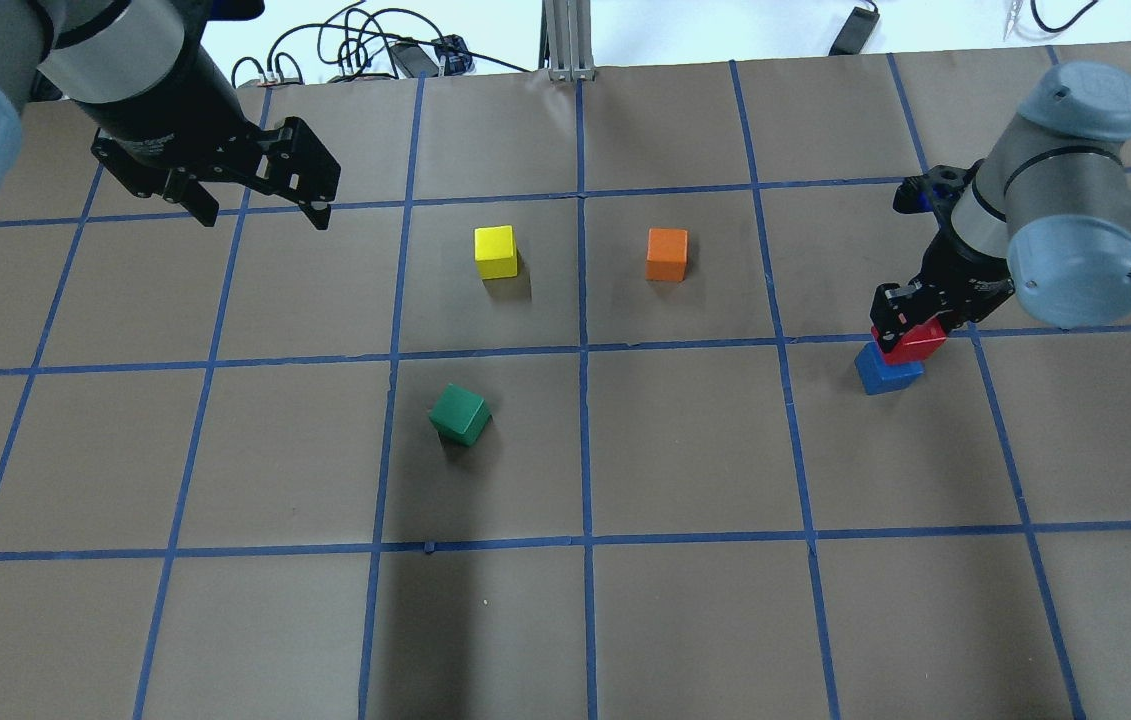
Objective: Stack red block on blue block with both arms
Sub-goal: 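Lower the red cube onto the blue cube and open the right gripper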
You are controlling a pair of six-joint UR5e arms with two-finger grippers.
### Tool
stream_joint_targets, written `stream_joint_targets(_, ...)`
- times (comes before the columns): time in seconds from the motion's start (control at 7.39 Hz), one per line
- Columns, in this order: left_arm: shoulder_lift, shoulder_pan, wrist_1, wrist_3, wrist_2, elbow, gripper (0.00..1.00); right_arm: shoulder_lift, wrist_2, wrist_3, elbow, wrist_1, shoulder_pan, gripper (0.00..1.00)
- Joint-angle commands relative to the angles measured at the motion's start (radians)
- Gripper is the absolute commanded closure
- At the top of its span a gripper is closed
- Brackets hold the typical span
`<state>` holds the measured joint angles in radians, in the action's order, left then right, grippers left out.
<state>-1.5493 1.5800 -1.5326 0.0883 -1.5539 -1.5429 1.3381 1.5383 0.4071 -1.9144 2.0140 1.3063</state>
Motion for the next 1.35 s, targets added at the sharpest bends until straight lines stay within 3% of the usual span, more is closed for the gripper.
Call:
stream_joint_targets(0.0,0.0,0.0,0.0,0.001,0.0,0.001,0.0,-0.01,-0.001,-0.002,0.0,0.002,-0.001,1.0)
stream_joint_targets(0.27,0.0,0.0,0.0,-0.001,0.002,0.001,0.0,-0.016,0.0,-0.001,0.0,0.002,-0.001,0.82)
stream_joint_targets(0.41,0.0,0.0,0.0,0.001,0.002,0.001,0.0,-0.014,0.0,-0.001,0.0,0.002,-0.001,0.62)
stream_joint_targets(0.54,0.0,0.0,0.0,-0.001,0.002,0.001,0.0,-0.014,0.006,0.001,0.0,0.003,-0.001,0.3)
stream_joint_targets(0.68,0.0,0.0,0.0,0.001,0.002,0.001,0.0,-0.014,0.009,-0.001,0.0,0.002,-0.001,0.15)
stream_joint_targets(1.22,0.0,0.0,0.0,0.002,0.002,0.001,0.0,0.007,0.016,-0.01,0.023,-0.003,-0.001,0.0)
